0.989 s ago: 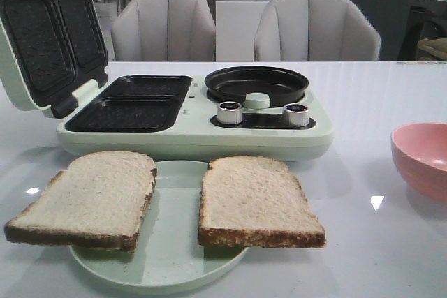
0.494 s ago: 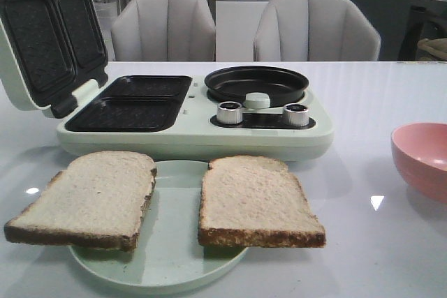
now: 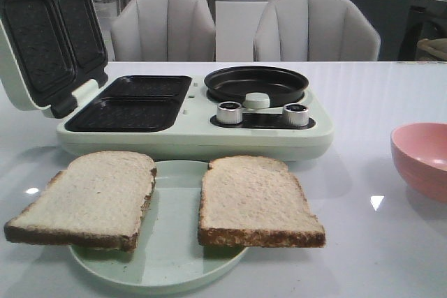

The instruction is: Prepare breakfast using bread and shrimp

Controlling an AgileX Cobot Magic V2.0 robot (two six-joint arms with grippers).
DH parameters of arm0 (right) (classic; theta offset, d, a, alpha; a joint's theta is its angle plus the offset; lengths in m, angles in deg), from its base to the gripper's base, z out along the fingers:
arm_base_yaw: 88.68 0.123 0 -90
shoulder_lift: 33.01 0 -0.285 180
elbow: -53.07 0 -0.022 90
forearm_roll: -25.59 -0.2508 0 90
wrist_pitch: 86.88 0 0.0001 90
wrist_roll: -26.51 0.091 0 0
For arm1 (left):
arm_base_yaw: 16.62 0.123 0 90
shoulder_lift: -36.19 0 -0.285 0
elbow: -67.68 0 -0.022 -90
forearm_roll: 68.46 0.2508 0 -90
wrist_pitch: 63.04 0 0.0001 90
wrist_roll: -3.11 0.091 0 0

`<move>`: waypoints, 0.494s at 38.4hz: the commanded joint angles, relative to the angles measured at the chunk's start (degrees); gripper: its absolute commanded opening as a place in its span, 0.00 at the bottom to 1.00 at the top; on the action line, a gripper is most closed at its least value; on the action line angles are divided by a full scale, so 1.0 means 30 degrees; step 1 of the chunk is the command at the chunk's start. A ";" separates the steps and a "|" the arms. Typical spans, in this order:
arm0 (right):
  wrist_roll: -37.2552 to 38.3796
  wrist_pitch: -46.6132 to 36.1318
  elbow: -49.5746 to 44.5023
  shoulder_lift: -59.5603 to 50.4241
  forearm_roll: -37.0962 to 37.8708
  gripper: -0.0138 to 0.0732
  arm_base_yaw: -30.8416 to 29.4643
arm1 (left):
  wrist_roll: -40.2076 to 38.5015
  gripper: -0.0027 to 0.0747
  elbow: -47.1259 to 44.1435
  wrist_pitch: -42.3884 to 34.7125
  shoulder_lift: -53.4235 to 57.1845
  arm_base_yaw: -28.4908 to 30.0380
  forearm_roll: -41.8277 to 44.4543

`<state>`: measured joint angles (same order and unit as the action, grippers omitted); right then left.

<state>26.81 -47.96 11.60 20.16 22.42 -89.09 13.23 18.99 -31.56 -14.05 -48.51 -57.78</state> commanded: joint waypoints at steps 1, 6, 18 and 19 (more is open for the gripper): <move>-0.0101 -0.1233 0.0602 -0.0041 0.0126 0.75 -0.0020 | -0.2131 0.88 0.0182 -0.0966 -0.1598 -0.2593 0.3479; -0.0101 -0.1233 0.0602 -0.0041 0.0126 0.75 -0.0020 | -0.7398 0.88 0.0145 0.0582 -0.4175 -0.5188 0.9550; -0.0101 -0.1233 0.0602 -0.0041 0.0126 0.75 -0.0020 | -1.4099 0.87 0.0145 0.1767 -0.9630 -0.8947 1.9131; -0.0101 -0.1233 0.0602 -0.0041 0.0126 0.75 -0.0020 | -1.4497 0.87 0.0145 0.1767 -0.9952 -0.8947 1.9621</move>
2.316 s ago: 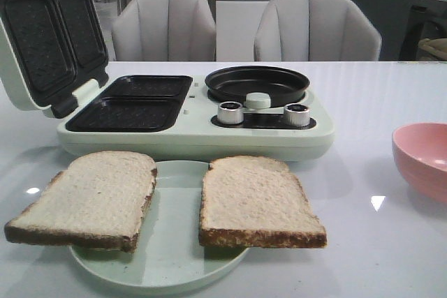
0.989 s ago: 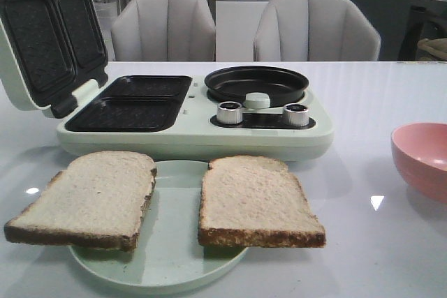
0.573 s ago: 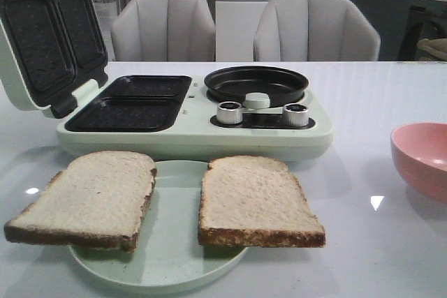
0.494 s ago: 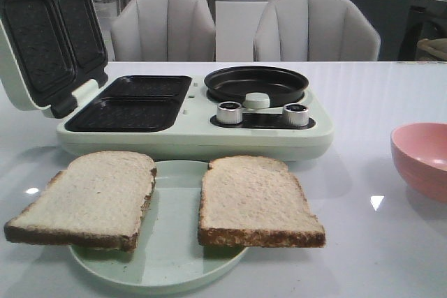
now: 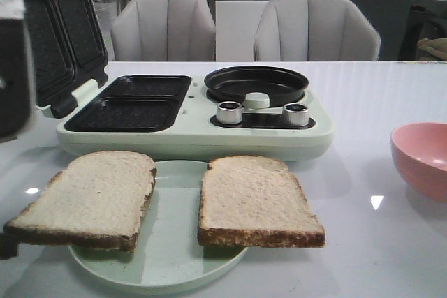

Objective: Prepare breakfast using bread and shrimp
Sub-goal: 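Lower the left gripper and grasp the bread slice nearer it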

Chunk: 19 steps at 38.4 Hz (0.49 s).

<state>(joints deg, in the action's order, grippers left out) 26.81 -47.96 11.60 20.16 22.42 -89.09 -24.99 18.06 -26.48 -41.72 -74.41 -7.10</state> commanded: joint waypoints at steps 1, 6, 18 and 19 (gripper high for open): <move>-0.0101 -0.1233 0.0602 -0.0041 0.0126 0.75 -0.0020 | -0.2236 0.86 0.0453 0.0077 -0.1152 -0.0311 0.3310; -0.0101 -0.1233 0.0602 -0.0041 0.0126 0.75 -0.0020 | -0.3609 0.82 0.0453 0.0155 -0.2729 -0.0311 0.5364; -0.0101 -0.1233 0.0602 -0.0041 0.0126 0.75 -0.0020 | -0.5583 0.78 0.0453 0.0230 -0.5488 -0.0278 0.7971; -0.0101 -0.1233 0.0602 -0.0041 0.0126 0.75 -0.0020 | -0.5933 0.78 0.0453 0.0325 -0.5678 -0.0276 0.8237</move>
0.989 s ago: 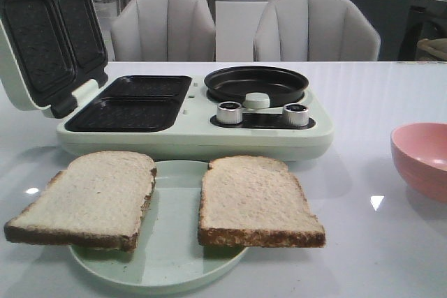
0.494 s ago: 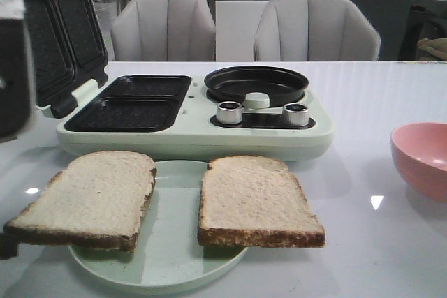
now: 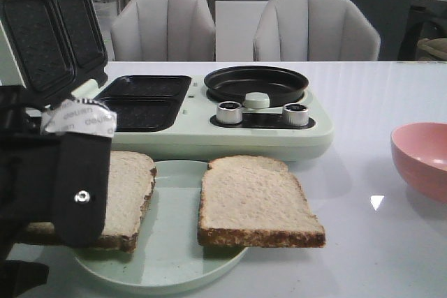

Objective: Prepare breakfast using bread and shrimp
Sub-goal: 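Lower the left gripper and grasp the bread slice nearer it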

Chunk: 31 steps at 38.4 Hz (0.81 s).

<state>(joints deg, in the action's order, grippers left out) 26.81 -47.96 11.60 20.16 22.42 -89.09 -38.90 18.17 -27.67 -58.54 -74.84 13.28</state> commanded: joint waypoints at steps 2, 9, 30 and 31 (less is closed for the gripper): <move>-0.0101 -0.1233 0.0602 -0.0041 0.0126 0.75 -0.0020 | -0.2098 0.78 0.0418 0.0987 -0.0326 -0.0133 0.2023; -0.0101 -0.1233 0.0602 -0.0041 0.0126 0.75 -0.0020 | -0.3223 0.65 0.0418 0.1574 -0.0731 -0.0133 0.2572; -0.0101 -0.1233 0.0602 -0.0041 0.0126 0.75 -0.0020 | -0.3223 0.18 0.0418 0.2481 -0.0650 -0.0213 0.2227; -0.0101 -0.1233 0.0602 -0.0041 0.0126 0.75 -0.0020 | -0.3223 0.17 0.0418 0.2763 -0.0593 -0.0254 0.2227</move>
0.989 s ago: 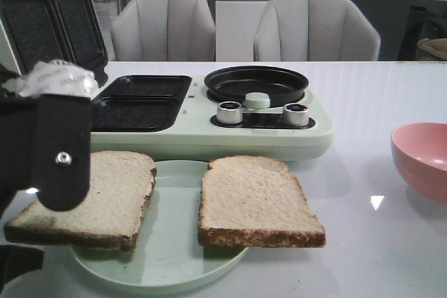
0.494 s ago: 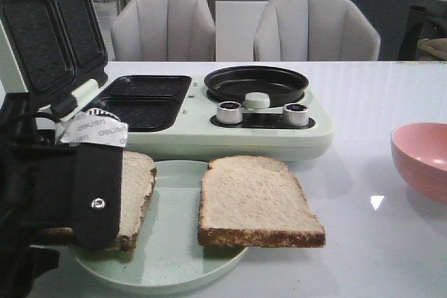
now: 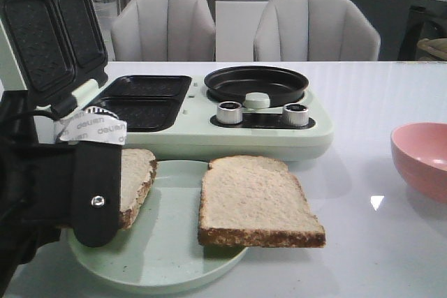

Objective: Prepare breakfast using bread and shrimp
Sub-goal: 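Lower the left gripper and grasp the bread slice nearer it, then lift the bread with the left gripper and lay it in the farther well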

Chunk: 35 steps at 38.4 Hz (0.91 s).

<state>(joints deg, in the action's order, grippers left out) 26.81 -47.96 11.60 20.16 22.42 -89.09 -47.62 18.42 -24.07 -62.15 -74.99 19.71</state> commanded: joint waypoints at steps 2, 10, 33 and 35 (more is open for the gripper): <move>-0.0101 -0.1233 0.0602 -0.0041 0.0126 0.75 -0.0020 | -0.0315 0.16 0.0333 0.2282 0.0884 -0.0336 0.0082; -0.0101 -0.1233 0.0602 -0.0041 0.0126 0.75 -0.0020 | -0.0315 0.16 0.0463 0.4377 0.2799 -0.1262 0.0693; -0.0101 -0.1233 0.0602 -0.0041 0.0126 0.75 -0.0020 | -0.0093 0.16 0.5810 0.1572 0.3170 0.3943 0.6141; -0.0101 -0.1233 0.0602 -0.0041 0.0126 0.75 -0.0020 | -0.0093 0.16 0.6790 0.0555 0.2390 0.4868 0.6141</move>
<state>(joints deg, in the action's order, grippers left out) 26.81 -47.96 11.60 20.16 22.42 -89.09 -47.52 33.12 -20.23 -53.65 -64.38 33.47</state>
